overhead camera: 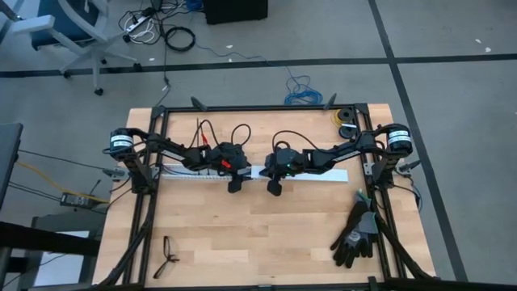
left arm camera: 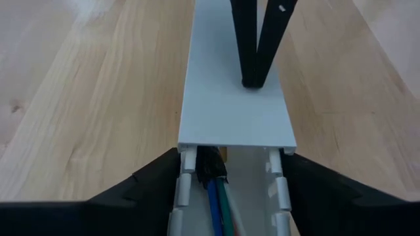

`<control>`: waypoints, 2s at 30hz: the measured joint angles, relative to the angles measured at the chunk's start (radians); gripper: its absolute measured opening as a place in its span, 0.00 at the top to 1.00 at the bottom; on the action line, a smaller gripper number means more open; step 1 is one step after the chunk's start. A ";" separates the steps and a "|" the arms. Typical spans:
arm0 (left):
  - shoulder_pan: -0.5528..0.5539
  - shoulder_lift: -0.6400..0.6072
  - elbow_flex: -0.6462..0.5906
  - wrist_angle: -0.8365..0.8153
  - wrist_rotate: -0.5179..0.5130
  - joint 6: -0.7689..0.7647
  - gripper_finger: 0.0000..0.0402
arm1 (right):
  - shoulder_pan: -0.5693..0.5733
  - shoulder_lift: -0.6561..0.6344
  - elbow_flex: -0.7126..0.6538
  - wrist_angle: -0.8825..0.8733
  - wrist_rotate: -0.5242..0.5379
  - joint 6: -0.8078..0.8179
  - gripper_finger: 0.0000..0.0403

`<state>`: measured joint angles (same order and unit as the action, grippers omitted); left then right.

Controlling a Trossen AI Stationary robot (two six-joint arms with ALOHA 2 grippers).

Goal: Ziptie cables
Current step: Close the white cable duct with the white cable duct cover

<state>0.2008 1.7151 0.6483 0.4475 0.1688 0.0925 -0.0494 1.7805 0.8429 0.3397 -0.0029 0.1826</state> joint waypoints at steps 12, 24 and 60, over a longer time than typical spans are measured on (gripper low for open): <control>0.001 -0.008 0.002 -0.034 0.000 0.008 0.27 | 0.000 0.000 0.000 -0.007 -0.001 0.008 1.00; 0.000 -0.013 -0.033 -0.030 0.043 0.004 0.27 | -0.004 0.000 0.000 -0.051 -0.003 0.036 1.00; -0.001 -0.052 -0.271 0.356 0.000 -0.041 0.47 | -0.014 0.002 0.003 0.011 -0.068 0.052 1.00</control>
<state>0.1997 1.6630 0.3771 0.8033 0.1688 0.0517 -0.0631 1.7821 0.8463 0.3507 -0.0708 0.2348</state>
